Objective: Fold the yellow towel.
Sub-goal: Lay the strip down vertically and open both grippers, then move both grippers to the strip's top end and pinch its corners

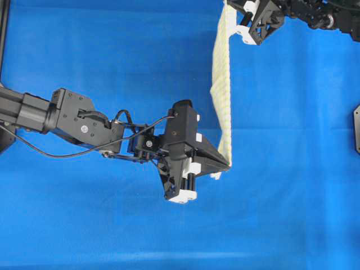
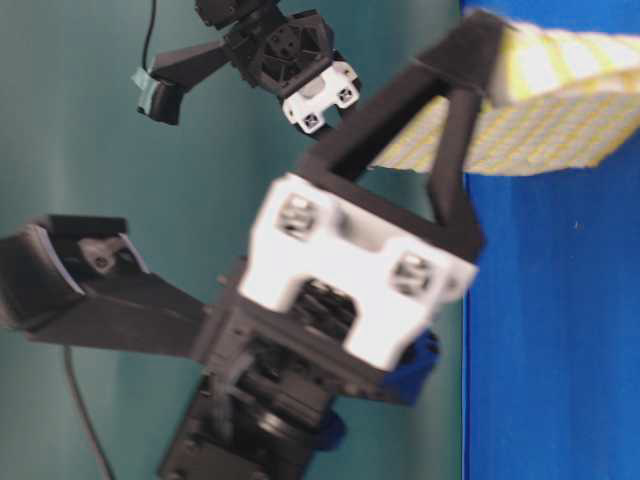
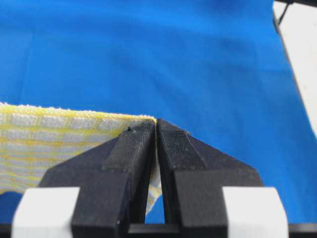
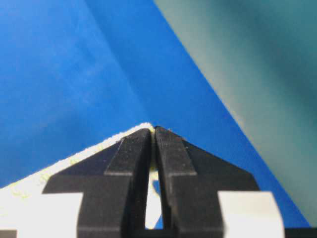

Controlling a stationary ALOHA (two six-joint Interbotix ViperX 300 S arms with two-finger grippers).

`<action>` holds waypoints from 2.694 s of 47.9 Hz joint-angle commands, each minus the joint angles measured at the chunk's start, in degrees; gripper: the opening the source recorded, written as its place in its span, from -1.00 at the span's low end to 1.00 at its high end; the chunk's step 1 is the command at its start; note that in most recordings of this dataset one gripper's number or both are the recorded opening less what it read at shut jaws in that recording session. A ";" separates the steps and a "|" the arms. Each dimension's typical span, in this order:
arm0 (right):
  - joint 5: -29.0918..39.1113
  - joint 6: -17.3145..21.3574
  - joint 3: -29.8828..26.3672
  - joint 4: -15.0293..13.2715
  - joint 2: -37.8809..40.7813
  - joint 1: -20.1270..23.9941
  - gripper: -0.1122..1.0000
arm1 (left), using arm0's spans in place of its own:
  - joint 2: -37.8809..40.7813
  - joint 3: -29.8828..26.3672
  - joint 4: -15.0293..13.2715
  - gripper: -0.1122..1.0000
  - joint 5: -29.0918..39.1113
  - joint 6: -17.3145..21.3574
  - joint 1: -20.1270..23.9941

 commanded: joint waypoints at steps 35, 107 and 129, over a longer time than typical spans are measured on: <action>1.85 -0.09 -10.37 -1.85 7.73 0.79 -0.75 | -5.71 8.09 -0.44 -0.77 -2.02 0.00 -3.52; 5.63 0.35 -9.40 -6.68 2.99 5.36 0.44 | -17.31 15.56 0.09 0.46 4.66 1.76 6.15; 3.16 2.72 2.64 -4.75 -6.77 8.17 0.44 | -20.04 19.16 0.09 0.46 4.92 13.01 21.45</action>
